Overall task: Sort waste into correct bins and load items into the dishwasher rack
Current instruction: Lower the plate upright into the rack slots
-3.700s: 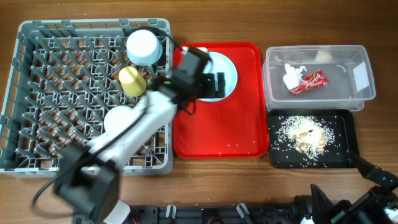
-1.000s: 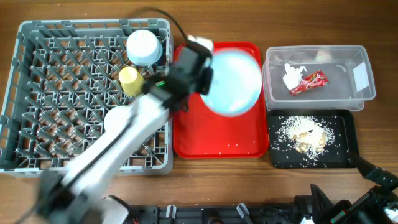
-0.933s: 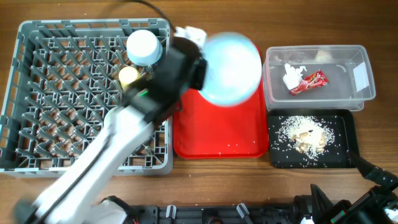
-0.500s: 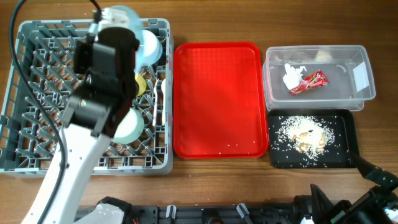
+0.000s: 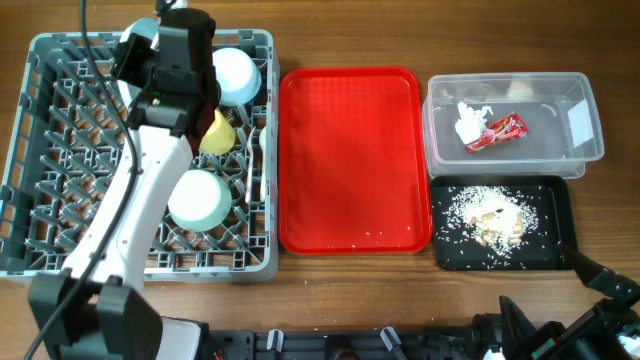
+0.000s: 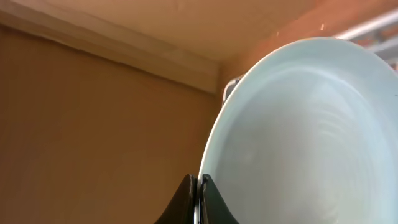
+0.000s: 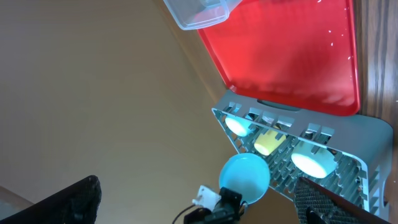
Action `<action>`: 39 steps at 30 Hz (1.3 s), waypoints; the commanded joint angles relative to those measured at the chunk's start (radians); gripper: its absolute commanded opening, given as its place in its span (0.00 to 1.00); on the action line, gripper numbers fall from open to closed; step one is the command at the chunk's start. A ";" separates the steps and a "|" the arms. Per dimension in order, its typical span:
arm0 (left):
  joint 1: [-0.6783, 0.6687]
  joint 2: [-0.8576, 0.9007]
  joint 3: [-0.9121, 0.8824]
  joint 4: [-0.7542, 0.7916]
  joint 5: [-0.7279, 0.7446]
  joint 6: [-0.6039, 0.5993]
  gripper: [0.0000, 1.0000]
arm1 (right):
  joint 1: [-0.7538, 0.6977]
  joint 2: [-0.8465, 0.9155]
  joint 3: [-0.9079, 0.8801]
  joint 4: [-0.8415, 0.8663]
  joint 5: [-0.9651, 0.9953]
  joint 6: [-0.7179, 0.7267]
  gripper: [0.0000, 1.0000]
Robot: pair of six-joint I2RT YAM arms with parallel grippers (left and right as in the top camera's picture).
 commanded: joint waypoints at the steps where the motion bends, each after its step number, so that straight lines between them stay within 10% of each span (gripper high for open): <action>1: 0.016 0.035 -0.005 0.015 -0.032 0.100 0.04 | 0.001 -0.003 -0.001 0.001 0.019 0.007 1.00; 30: 0.020 0.197 -0.010 0.084 -0.041 0.051 0.05 | 0.001 -0.003 -0.001 0.001 0.019 0.008 1.00; 39: 0.019 0.197 -0.010 0.059 -0.080 0.058 0.54 | 0.001 -0.003 -0.001 0.001 0.019 0.008 1.00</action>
